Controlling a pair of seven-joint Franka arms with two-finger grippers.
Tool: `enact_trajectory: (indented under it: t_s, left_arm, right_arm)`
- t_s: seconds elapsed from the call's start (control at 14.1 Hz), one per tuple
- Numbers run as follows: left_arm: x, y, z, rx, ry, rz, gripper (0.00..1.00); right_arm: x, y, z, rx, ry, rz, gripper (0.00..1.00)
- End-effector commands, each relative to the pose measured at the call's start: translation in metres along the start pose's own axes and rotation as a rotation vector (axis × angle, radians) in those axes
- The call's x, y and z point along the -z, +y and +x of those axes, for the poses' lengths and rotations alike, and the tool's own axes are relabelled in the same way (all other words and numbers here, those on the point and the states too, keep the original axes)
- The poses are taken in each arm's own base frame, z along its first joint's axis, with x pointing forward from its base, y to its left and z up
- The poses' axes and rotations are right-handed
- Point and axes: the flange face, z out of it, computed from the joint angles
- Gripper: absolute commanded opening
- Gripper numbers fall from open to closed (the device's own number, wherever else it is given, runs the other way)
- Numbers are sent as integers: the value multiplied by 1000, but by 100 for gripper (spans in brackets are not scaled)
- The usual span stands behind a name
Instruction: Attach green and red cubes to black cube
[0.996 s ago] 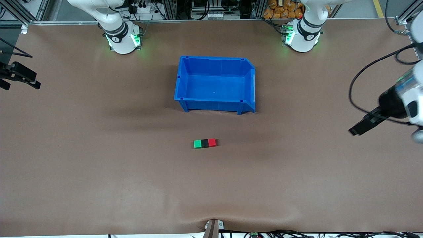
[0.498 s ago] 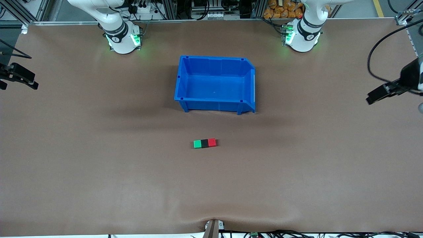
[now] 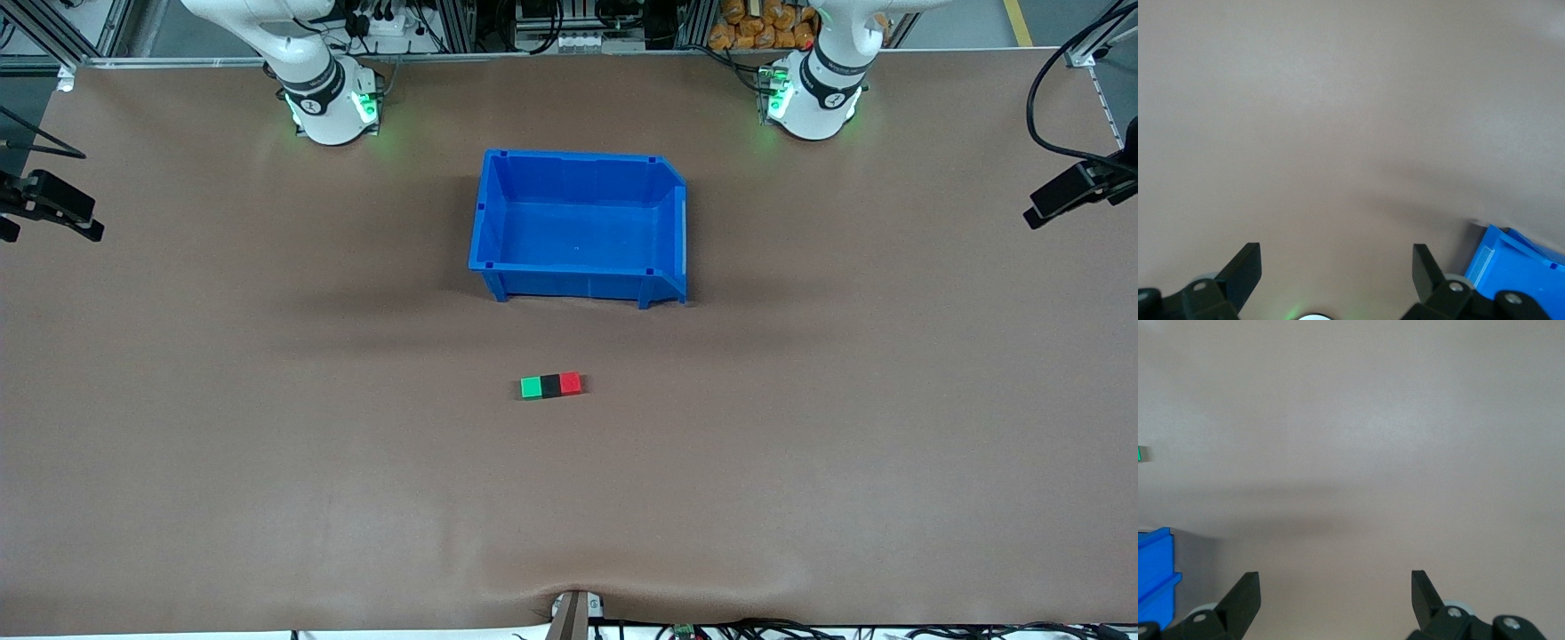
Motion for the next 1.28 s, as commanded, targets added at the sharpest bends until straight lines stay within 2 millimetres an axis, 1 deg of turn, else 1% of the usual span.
enact_trajectory:
  t_s: [0.0,0.14,0.21,0.28,0.57,0.85,1.0,1.14,1.21]
  left_arm:
    - [6,1,-8,-24,15,-27,100]
    - [8,2,-10,-14,10,-51,100]
    - [11,1,-17,-11,-17,-70,100]
    - [14,0,-19,-10,-16,-77,100]
    - [10,1,-15,-18,-16,-60,100]
    - [12,3,-19,-37,-18,-35,100]
    - [7,20,-24,-71,-35,-28,100]
    - [7,31,-27,-90,-37,-26,100]
    - [6,41,-31,-111,-40,-22,100]
  right_arm:
    - [3,1,2,5,-4,-19,100]
    - [3,1,2,3,-4,-19,100]
    - [3,1,2,3,-4,-19,100]
    - [3,2,2,2,-4,-19,100]
    - [1,2,3,2,-7,-19,100]
    - [0,1,4,4,-8,-19,100]
    - [0,1,4,5,-8,-19,100]
    - [0,1,4,5,-8,-19,100]
    - [0,-2,4,10,-9,-17,100]
